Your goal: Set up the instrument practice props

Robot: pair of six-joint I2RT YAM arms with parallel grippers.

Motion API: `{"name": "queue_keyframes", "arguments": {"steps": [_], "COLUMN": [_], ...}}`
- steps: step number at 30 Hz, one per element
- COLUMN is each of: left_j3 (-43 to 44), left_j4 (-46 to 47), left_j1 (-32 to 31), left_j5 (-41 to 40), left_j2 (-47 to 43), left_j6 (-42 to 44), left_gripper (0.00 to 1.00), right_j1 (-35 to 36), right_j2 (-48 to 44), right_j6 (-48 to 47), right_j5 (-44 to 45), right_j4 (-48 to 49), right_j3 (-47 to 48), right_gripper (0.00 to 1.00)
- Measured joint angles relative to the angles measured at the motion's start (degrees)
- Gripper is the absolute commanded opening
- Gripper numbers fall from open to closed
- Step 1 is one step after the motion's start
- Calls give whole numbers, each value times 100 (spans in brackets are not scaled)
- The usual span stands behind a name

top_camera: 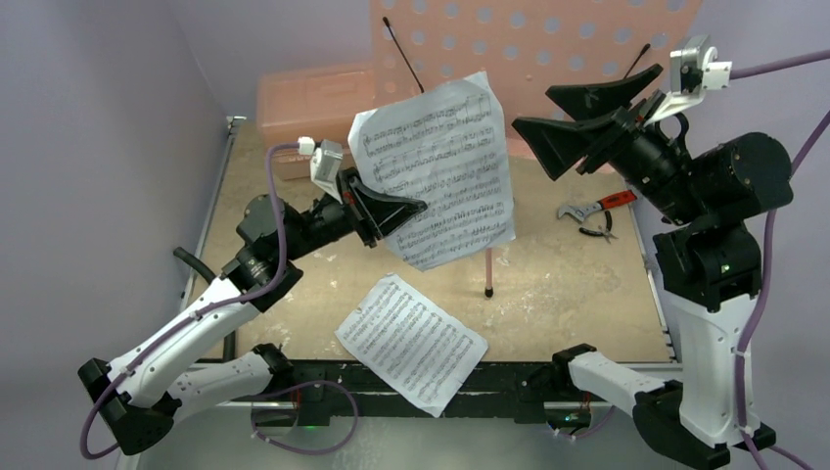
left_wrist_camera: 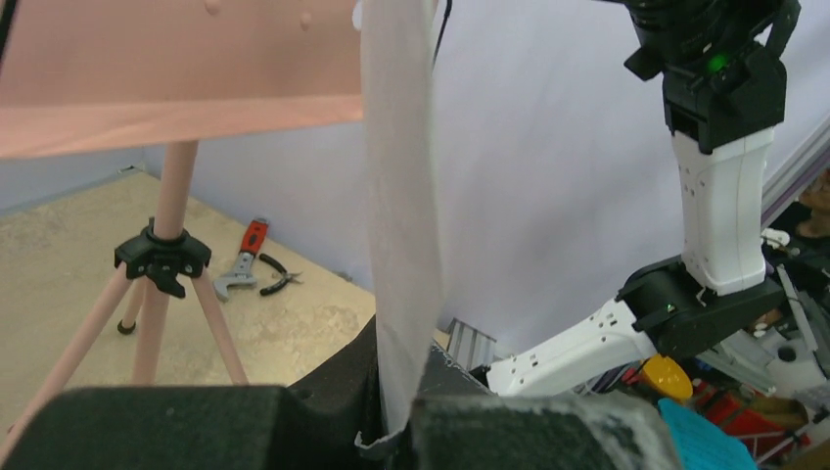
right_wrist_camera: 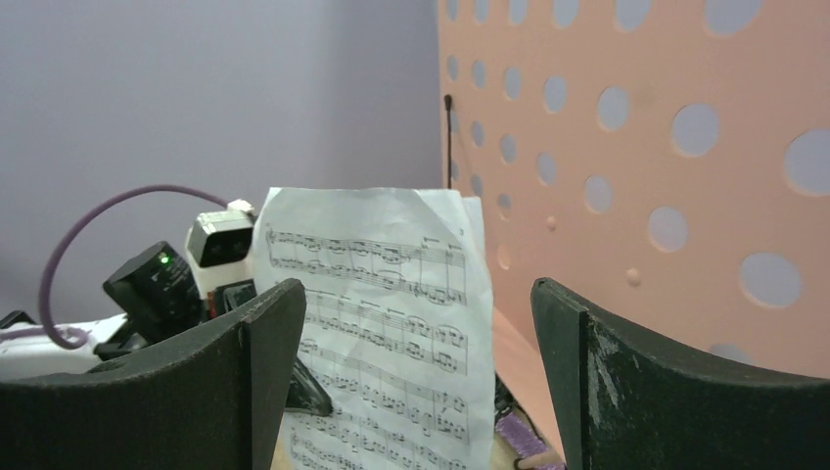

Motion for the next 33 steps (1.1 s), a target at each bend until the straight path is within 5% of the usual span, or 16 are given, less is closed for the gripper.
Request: {"name": "queue_keyframes", "arguments": {"steps": [8, 20, 27, 33], "left_j3": [581, 723, 726, 833], "left_j4": [-61, -306, -393, -398], "left_j1": [2, 0, 2, 2], "left_j5": [-474, -1185, -1377, -1458], "left_j2": [173, -68, -149, -68], "left_j6": [-339, -389, -385, -380], "left_gripper": [0, 0, 0, 0], "right_j1": [0, 2, 2, 2], "right_j2": [363, 155, -24, -107], "right_j6": [-247, -269, -35, -15], "right_j5": [236, -417, 713, 1971], "right_j4": [-612, -459, -942, -1733], "right_j3": [748, 282, 391, 837], "right_gripper": [89, 89, 91, 81]}}
